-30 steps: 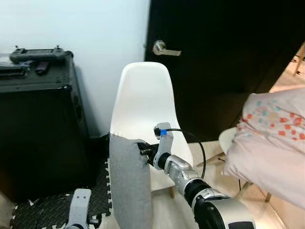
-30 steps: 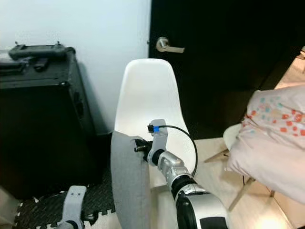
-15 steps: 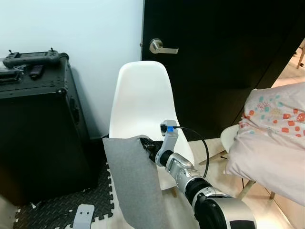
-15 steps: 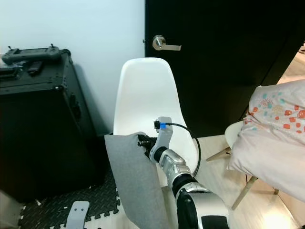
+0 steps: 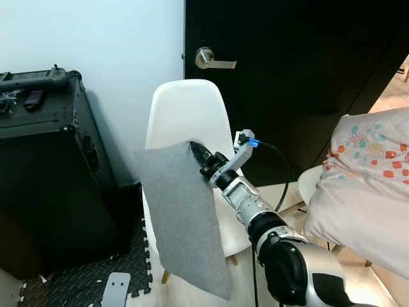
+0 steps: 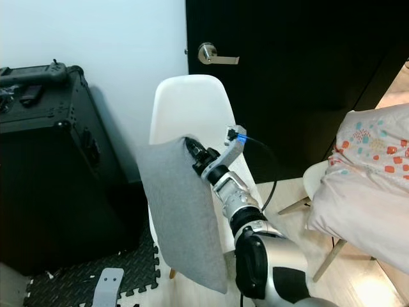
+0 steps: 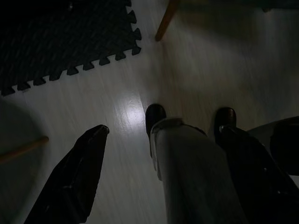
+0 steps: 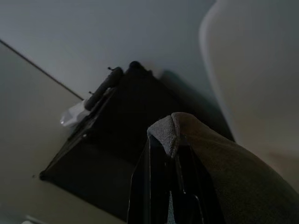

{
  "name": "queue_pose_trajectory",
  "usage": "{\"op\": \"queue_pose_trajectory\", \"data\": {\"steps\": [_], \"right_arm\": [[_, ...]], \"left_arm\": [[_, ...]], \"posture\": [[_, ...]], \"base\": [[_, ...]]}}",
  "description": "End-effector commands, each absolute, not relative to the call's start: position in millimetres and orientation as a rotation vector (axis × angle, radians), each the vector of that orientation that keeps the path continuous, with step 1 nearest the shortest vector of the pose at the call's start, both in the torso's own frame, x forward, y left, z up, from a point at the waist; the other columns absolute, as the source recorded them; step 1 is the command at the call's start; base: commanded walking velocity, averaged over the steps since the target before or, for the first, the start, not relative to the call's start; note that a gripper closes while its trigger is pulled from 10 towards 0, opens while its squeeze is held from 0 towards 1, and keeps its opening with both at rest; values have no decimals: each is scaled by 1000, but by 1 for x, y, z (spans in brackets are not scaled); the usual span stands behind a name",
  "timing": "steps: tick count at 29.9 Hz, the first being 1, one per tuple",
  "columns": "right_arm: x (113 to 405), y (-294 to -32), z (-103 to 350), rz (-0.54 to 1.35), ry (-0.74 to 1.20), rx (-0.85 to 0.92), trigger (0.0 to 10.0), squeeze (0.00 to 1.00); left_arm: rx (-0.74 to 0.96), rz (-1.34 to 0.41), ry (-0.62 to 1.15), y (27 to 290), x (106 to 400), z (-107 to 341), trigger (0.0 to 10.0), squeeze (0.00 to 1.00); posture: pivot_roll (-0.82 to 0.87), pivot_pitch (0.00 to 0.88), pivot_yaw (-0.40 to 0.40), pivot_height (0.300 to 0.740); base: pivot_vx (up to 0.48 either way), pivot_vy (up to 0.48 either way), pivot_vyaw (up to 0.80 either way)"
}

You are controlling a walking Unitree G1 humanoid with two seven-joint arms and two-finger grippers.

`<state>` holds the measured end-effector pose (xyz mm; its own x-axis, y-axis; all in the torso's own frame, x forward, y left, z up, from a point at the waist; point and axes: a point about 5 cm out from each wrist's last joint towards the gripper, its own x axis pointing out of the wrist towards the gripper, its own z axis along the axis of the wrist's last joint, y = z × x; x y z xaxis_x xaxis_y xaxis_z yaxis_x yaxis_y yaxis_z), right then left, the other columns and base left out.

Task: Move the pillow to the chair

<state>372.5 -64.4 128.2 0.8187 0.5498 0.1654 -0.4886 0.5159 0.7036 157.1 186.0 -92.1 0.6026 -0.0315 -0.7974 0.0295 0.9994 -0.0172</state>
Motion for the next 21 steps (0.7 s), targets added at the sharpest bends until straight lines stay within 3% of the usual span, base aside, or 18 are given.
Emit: {"op": "queue_pose_trajectory", "data": {"steps": [1, 12, 21], "right_arm": [[376, -66, 136, 619, 41, 816, 10000, 0], [378, -62, 145, 662, 5, 884, 10000, 0], [367, -42, 134, 745, 59, 812, 10000, 0]], "left_arm": [[2, -49, 946, 184, 152, -95, 10000, 0], [7, -56, 950, 182, 151, -95, 10000, 0], [0, -66, 954, 180, 151, -96, 10000, 0]], "posture": [[106, 26, -50, 740], [107, 23, -54, 740], [108, 17, -55, 740]], "base": [[300, 0, 0], [330, 0, 0], [480, 0, 0]]}}
